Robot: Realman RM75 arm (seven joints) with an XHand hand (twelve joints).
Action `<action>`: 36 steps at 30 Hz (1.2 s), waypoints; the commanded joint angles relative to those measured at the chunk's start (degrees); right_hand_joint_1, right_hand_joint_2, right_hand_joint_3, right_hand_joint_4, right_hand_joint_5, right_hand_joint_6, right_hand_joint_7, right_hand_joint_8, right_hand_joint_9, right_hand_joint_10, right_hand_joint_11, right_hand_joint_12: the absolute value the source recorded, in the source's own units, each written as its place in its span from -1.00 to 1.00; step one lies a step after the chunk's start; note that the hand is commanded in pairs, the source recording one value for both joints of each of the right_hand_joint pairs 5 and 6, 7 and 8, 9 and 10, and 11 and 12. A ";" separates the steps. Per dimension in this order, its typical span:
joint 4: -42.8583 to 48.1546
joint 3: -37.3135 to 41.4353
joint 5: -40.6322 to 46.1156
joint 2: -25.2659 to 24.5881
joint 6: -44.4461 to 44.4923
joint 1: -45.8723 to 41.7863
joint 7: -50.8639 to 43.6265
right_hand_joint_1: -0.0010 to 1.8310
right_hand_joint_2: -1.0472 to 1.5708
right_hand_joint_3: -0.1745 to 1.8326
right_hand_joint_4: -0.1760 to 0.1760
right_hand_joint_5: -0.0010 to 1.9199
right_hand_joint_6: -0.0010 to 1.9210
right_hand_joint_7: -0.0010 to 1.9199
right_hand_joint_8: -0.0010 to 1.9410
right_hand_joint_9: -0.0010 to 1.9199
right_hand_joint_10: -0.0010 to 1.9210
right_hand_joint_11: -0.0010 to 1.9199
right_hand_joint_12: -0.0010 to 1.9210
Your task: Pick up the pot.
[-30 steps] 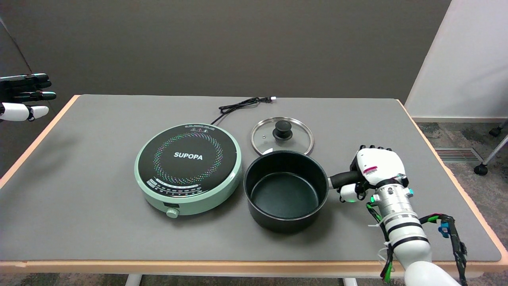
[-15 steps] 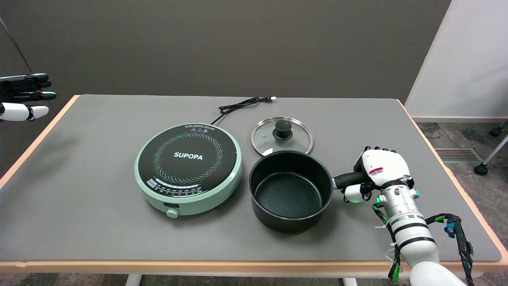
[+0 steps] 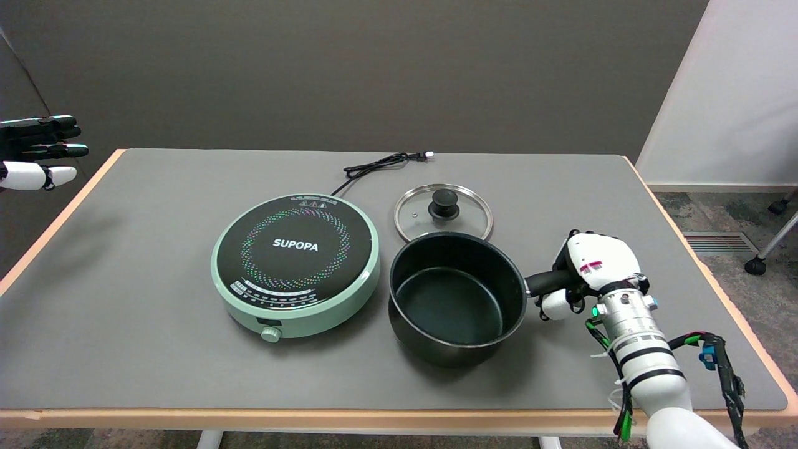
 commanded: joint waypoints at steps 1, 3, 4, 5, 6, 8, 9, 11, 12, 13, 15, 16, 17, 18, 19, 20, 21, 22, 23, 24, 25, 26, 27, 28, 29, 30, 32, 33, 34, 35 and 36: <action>0.06 1.34 2.09 0.83 -4.18 0.32 3.36 0.21 0.15 0.51 -0.13 1.00 1.00 1.00 0.98 1.00 1.00 1.00 1.00; 0.22 1.56 2.45 0.99 -4.97 0.34 3.30 0.21 0.14 0.56 -0.13 1.00 1.00 1.00 0.98 1.00 1.00 1.00 1.00; 0.30 1.70 2.47 0.99 -5.28 0.34 3.34 0.20 0.14 0.58 -0.13 1.00 1.00 1.00 0.98 1.00 1.00 1.00 1.00; 0.44 2.04 2.65 1.05 -5.81 0.34 3.36 0.20 0.14 0.60 -0.13 1.00 1.00 1.00 0.98 1.00 1.00 1.00 1.00; 0.60 2.50 3.01 1.07 -6.46 0.34 3.36 0.20 0.13 0.64 -0.14 1.00 1.00 1.00 0.98 1.00 1.00 1.00 1.00; 0.84 3.02 3.11 1.07 -7.22 0.34 3.36 0.20 0.13 0.69 -0.15 1.00 1.00 1.00 0.98 1.00 1.00 1.00 1.00; 0.94 3.16 3.23 1.07 -7.40 0.34 3.36 0.20 0.13 0.70 -0.15 1.00 1.00 1.00 0.98 1.00 1.00 1.00 1.00; 1.10 3.44 3.47 1.01 -7.68 0.28 3.36 0.20 0.13 0.72 -0.15 1.00 1.00 1.00 0.98 1.00 1.00 1.00 1.00; 1.12 3.50 3.51 0.99 -7.86 0.26 3.36 0.20 0.13 0.73 -0.15 1.00 1.00 1.00 0.98 1.00 1.00 1.00 1.00; 1.12 3.56 3.51 0.99 -7.90 0.26 3.36 0.20 0.14 0.74 -0.15 1.00 1.00 1.00 0.98 1.00 1.00 1.00 1.00; 1.24 3.58 3.51 0.99 -7.90 0.26 3.36 0.20 0.14 0.75 -0.16 1.00 1.00 1.00 0.98 1.00 1.00 1.00 1.00; 1.34 3.58 3.51 0.99 -7.90 0.26 3.36 0.20 0.14 0.76 -0.16 1.00 1.00 1.00 0.98 1.00 1.00 1.00 1.00; 1.48 3.64 3.51 0.99 -7.90 0.20 3.36 0.20 0.15 0.76 -0.16 1.00 1.00 1.00 0.98 1.00 1.00 1.00 1.00; 1.64 3.78 3.51 0.99 -7.90 0.18 3.36 0.19 0.15 0.77 -0.16 1.00 1.00 1.00 0.98 1.00 1.00 1.00 1.00; 1.98 4.13 3.51 0.99 -7.90 0.18 3.36 0.19 0.15 0.77 -0.16 1.00 1.00 1.00 0.98 1.00 1.00 1.00 1.00; 2.37 4.40 3.51 0.99 -7.96 0.18 3.36 0.19 0.16 0.77 -0.16 1.00 1.00 1.00 0.98 1.00 1.00 1.00 1.00; 2.59 4.70 3.51 0.99 -7.98 0.24 3.36 0.19 0.17 0.77 -0.16 1.00 1.00 1.00 0.98 1.00 1.00 1.00 1.00; 3.18 5.02 3.51 0.99 -8.16 0.38 3.18 0.19 0.17 0.77 -0.16 1.00 1.00 1.00 0.98 1.00 1.00 1.00 1.00; 3.90 5.83 3.63 0.99 -8.70 0.61 3.06 0.19 0.18 0.78 -0.16 1.00 1.00 1.00 0.98 1.00 1.00 1.00 1.00; 4.39 6.56 3.79 0.99 -9.29 0.85 3.04 0.19 0.18 0.78 -0.16 1.00 1.00 1.00 0.98 1.00 1.00 1.00 1.00; 5.14 7.66 4.56 0.93 -10.32 1.21 2.98 0.19 0.18 0.78 -0.16 1.00 1.00 1.00 0.98 1.00 1.00 1.00 1.00; 5.90 9.01 6.01 0.91 -11.78 1.73 2.96 0.19 0.18 0.79 -0.16 1.00 1.00 1.00 0.98 1.00 1.00 1.00 1.00; 6.37 10.00 7.05 0.85 -12.80 2.10 2.96 0.19 0.18 0.79 -0.16 1.00 1.00 1.00 0.98 1.00 1.00 1.00 1.00; 6.97 11.33 9.00 0.77 -14.19 2.80 2.96 0.19 0.18 0.79 -0.17 1.00 1.00 1.00 0.98 1.00 1.00 1.00 1.00; 7.47 12.80 10.95 0.57 -16.16 3.58 2.96 0.19 0.18 0.80 -0.17 1.00 1.00 1.00 0.98 1.00 1.00 1.00 1.00; 7.71 13.66 12.47 0.45 -17.55 4.15 2.96 0.19 0.18 0.80 -0.17 1.00 1.00 1.00 0.98 1.00 1.00 1.00 1.00; 8.31 16.06 17.19 0.21 -21.55 5.71 2.41 0.19 0.18 0.80 -0.17 1.00 1.00 1.00 0.98 1.00 1.00 1.00 1.00; 8.51 16.83 18.46 0.19 -22.76 6.30 1.76 0.19 0.18 0.81 -0.17 1.00 1.00 1.00 0.98 1.00 1.00 1.00 1.00; 8.73 17.79 20.38 0.19 -24.45 7.02 0.58 0.19 0.18 0.81 -0.17 1.00 1.00 1.00 0.98 1.00 1.00 1.00 1.00; 8.85 18.77 22.57 0.19 -25.77 8.13 -0.67 0.19 0.19 0.81 -0.17 1.00 1.00 1.00 0.98 1.00 1.00 1.00 1.00; 8.87 19.24 23.93 0.19 -26.33 8.83 -1.37 0.19 0.19 0.81 -0.17 1.00 1.00 1.00 0.98 1.00 1.00 1.00 1.00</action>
